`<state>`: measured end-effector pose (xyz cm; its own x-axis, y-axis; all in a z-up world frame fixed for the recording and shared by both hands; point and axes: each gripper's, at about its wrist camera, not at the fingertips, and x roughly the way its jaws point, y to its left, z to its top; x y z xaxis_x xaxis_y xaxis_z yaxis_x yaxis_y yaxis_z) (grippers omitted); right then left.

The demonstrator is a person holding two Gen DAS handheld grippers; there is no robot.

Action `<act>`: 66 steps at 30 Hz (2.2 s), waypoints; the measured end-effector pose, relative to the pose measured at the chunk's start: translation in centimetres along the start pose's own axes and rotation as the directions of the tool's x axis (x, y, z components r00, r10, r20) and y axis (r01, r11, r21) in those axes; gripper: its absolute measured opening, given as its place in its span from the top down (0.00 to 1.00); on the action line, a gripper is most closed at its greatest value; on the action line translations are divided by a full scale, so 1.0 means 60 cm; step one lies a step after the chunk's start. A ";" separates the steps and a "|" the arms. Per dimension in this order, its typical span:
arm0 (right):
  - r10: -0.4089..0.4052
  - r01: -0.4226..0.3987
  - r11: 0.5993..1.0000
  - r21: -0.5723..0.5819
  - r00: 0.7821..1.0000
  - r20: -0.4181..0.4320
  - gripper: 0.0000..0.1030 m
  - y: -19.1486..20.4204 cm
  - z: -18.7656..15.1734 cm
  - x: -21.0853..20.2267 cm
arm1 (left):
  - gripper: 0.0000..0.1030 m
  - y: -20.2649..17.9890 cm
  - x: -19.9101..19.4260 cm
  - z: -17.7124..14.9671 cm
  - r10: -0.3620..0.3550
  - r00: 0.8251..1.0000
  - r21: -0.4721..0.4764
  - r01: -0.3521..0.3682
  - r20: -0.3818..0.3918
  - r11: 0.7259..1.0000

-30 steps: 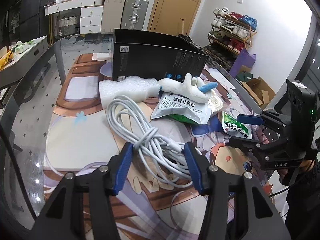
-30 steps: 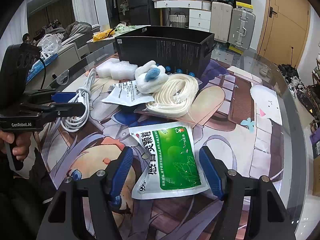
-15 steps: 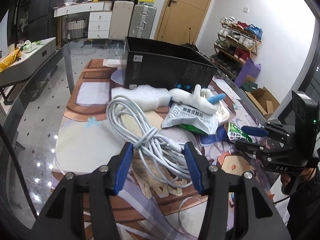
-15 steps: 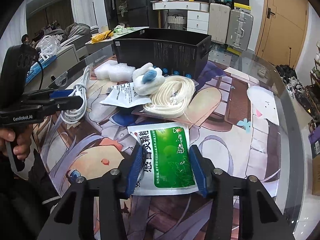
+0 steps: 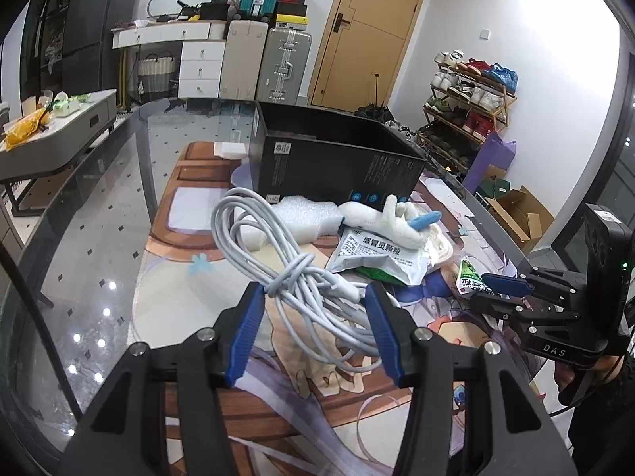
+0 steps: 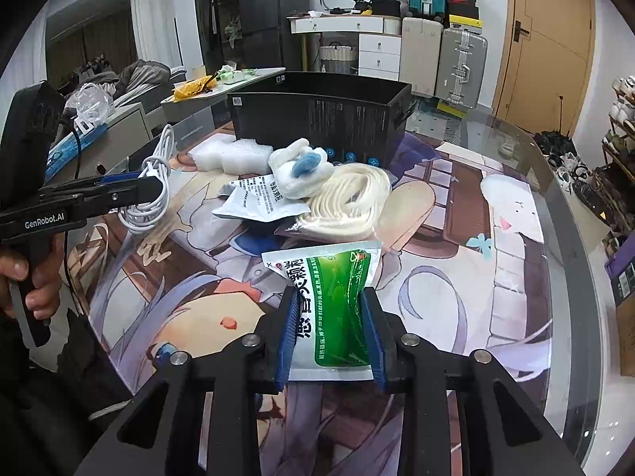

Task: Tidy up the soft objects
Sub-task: 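Lower cable and green sachet into the black box and open both tools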

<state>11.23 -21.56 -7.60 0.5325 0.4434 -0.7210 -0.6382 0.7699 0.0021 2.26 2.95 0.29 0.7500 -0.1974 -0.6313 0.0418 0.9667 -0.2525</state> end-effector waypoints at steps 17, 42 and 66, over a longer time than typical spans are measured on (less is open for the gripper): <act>0.000 -0.003 1.000 0.019 0.991 0.133 0.70 0.018 0.049 -0.067 | 0.50 -0.036 -0.030 0.047 -0.015 0.996 0.072 0.009 0.089 0.997; -0.009 -0.012 0.996 0.089 0.973 0.231 0.70 -0.021 0.187 -0.048 | 0.50 -0.039 0.011 0.162 -0.014 0.991 0.119 -0.002 0.134 0.993; 0.023 -0.036 0.997 0.062 0.979 0.201 0.70 -0.068 0.304 0.045 | 0.49 -0.009 0.114 0.253 0.022 0.996 0.092 -0.030 0.089 0.995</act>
<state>25.39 -15.15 3.09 0.6188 0.5439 -0.5668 -0.6209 0.7806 0.0713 17.35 3.54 7.24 0.8066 -0.1612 -0.5687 0.0802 0.9830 -0.1648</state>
